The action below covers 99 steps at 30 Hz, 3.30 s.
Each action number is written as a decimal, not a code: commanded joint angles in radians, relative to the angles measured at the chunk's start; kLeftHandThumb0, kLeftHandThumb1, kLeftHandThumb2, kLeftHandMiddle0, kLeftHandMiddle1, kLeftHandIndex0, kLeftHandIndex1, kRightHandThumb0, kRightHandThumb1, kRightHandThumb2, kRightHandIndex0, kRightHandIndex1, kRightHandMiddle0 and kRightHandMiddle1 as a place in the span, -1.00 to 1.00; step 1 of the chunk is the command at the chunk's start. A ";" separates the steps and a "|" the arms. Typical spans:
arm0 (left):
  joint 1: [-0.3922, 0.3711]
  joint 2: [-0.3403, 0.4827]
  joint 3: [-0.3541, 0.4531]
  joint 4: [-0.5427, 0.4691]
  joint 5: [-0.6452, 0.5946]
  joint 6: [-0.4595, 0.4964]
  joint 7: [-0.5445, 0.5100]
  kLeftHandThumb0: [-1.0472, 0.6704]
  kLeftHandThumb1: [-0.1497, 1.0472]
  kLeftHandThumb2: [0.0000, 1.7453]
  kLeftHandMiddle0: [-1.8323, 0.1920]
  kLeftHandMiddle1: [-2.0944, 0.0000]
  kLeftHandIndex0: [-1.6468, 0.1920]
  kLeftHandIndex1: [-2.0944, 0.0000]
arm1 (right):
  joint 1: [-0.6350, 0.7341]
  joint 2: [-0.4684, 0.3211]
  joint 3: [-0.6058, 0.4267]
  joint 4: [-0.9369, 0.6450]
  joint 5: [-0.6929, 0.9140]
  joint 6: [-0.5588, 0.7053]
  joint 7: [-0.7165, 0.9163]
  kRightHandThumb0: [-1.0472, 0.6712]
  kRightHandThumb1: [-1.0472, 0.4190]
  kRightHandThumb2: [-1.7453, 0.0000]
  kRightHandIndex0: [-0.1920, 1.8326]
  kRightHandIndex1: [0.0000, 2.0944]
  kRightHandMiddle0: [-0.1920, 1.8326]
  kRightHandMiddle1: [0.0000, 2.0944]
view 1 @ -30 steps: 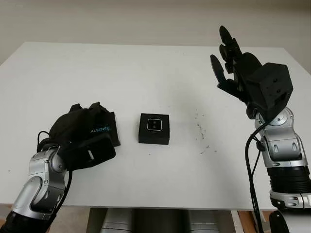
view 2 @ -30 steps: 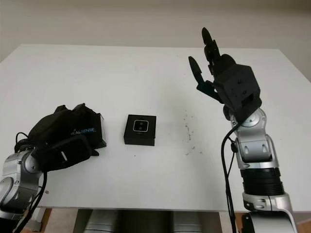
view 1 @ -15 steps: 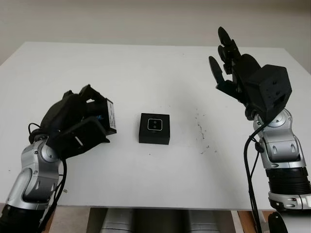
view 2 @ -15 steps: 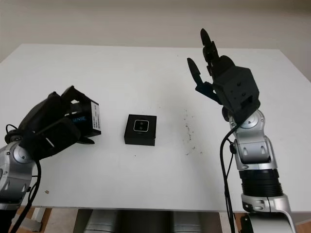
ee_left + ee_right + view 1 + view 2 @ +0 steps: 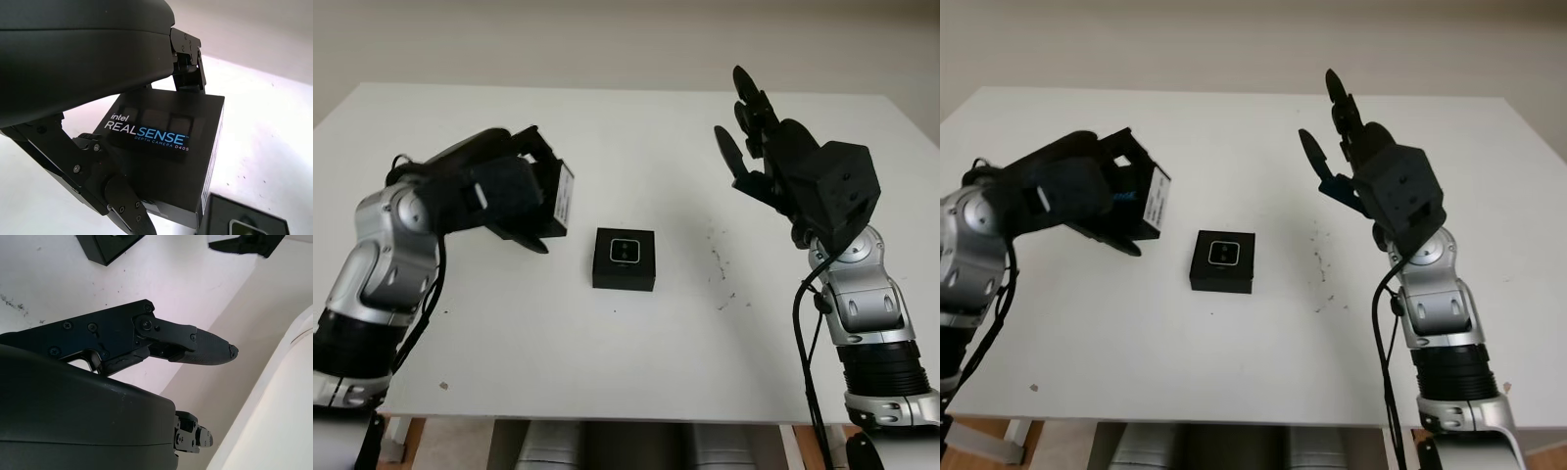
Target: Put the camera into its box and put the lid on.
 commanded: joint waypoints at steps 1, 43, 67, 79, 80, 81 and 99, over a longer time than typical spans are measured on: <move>-0.052 -0.008 -0.032 0.031 0.008 -0.013 -0.013 -0.06 0.81 -0.94 0.27 -0.42 0.37 -0.33 | 0.000 0.007 0.010 0.003 -0.008 -0.014 -0.003 -0.56 -1.00 0.31 -0.88 -0.96 -0.85 -0.94; -0.220 -0.205 -0.202 0.174 0.030 0.306 -0.138 0.03 0.79 -0.94 0.24 -0.62 0.36 -0.53 | -0.024 0.031 0.043 0.017 -0.089 -0.031 -0.065 -0.63 -1.00 0.34 -0.81 -0.94 -0.80 -0.89; -0.244 -0.206 -0.327 0.135 0.058 0.438 -0.235 0.00 0.78 -0.94 0.32 -0.70 0.44 -0.51 | -0.033 0.052 0.043 0.022 -0.082 -0.025 -0.071 -0.63 -1.00 0.36 -0.83 -0.95 -0.81 -0.91; -0.198 -0.221 -0.363 0.163 0.076 0.285 -0.164 -0.02 0.79 -0.94 0.27 -0.67 0.44 -0.43 | -0.027 0.061 0.035 0.019 -0.071 -0.033 -0.078 -0.64 -1.00 0.37 -0.83 -0.95 -0.81 -0.91; -0.192 -0.223 -0.366 0.157 0.080 0.280 -0.158 -0.02 0.79 -0.94 0.28 -0.66 0.45 -0.42 | -0.026 0.061 0.034 0.019 -0.070 -0.031 -0.080 -0.64 -1.00 0.37 -0.83 -0.95 -0.81 -0.91; -0.188 -0.224 -0.368 0.153 0.084 0.276 -0.155 -0.04 0.78 -0.94 0.32 -0.66 0.47 -0.43 | -0.026 0.062 0.033 0.020 -0.068 -0.030 -0.081 -0.64 -1.00 0.37 -0.83 -0.95 -0.81 -0.91; -0.231 -0.336 -0.396 0.144 0.110 0.457 -0.224 -0.08 0.83 -0.93 0.53 -0.49 0.53 -0.47 | -0.035 0.067 0.039 0.037 -0.056 -0.036 -0.086 -0.66 -1.00 0.37 -0.84 -0.95 -0.82 -0.91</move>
